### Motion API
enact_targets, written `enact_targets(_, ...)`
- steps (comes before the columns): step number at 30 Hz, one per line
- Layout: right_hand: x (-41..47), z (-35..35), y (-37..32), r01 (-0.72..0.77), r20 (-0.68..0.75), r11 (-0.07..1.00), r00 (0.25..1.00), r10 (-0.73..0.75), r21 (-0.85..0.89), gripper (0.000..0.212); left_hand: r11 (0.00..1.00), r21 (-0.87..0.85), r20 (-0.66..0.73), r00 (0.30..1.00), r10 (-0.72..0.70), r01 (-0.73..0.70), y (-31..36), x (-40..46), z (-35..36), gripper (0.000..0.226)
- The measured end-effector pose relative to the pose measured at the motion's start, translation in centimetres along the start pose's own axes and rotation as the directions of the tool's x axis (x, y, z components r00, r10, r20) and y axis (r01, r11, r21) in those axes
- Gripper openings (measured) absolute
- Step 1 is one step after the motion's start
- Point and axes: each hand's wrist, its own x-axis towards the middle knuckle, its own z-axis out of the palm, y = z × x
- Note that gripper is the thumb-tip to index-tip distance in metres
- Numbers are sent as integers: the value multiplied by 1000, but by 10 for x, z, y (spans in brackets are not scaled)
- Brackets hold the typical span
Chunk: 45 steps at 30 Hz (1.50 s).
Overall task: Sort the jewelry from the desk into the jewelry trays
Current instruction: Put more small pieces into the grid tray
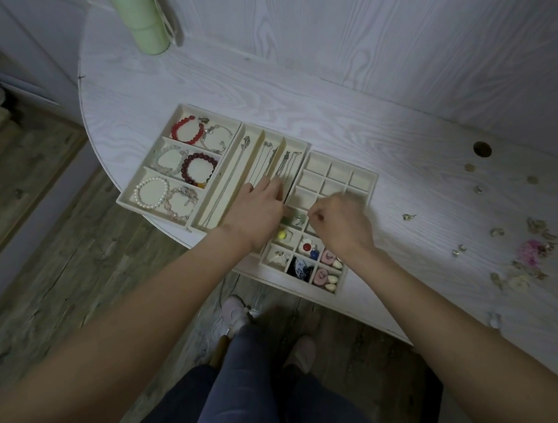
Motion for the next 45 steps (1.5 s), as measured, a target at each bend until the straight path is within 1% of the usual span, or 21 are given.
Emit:
enact_targets(1, 0, 0, -2, 20, -8, 999, 1000, -20, -44, 23, 1000, -15, -8, 1000, -5, 5, -1, -1, 1, 38)
enact_targets(4, 0, 2, -12, 65, -4, 963, 998, -69, -262, 22, 999, -43, -22, 1000, -15, 14, -2, -5, 4, 37)
enact_targets(7, 1, 5, -24, 77, 42, 937, 997, -67, -340, 16, 999, -44, -19, 1000, -12, 11, -4, -5, 5, 44)
enact_targets(10, 0, 7, -26, 100, 60, 932, 995, -84, -348, 15, 999, -32, -30, 999, -19, 18, -6, -5, 7, 44)
enact_targets(14, 4, 6, -13, 35, -5, 948, 999, -39, -316, 22, 999, -36, -38, 999, -21, 20, -7, -4, 7, 43)
enact_targets(17, 5, 3, -13, 20, 3, 933, 1000, -20, -359, 20, 1000, -7, -38, 999, -15, 15, -5, -2, 6, 38)
enact_targets(19, 3, 2, -18, 57, 9, 906, 998, -58, -420, 20, 1000, -2, -37, 999, -11, 11, -4, 0, 6, 35)
enact_targets(22, 1, 4, -27, 109, 18, 881, 993, -113, -460, 9, 1000, -2, -49, 999, -11, 10, -4, 1, 5, 33)
enact_targets(27, -1, 4, -40, 156, 111, 841, 987, -114, -519, 15, 1000, -16, -48, 999, -20, 19, -5, 0, 6, 29)
enact_targets(32, -2, 2, -45, 182, 147, 814, 982, -119, -552, 19, 1000, -6, -34, 999, -15, 15, -7, -1, 7, 31)
enact_targets(38, -2, 1, -43, 246, 179, 780, 968, -174, -575, 19, 1000, 25, -26, 1000, -3, 3, -7, -2, 7, 32)
enact_targets(41, -2, 1, -43, 245, 174, 792, 969, -177, -560, 18, 999, 34, -22, 1000, 0, 0, -7, -1, 5, 33)
enact_targets(45, 0, 3, -44, 175, 135, 852, 983, -123, -493, 17, 999, 36, -17, 1000, 0, 0, -6, -1, 4, 33)
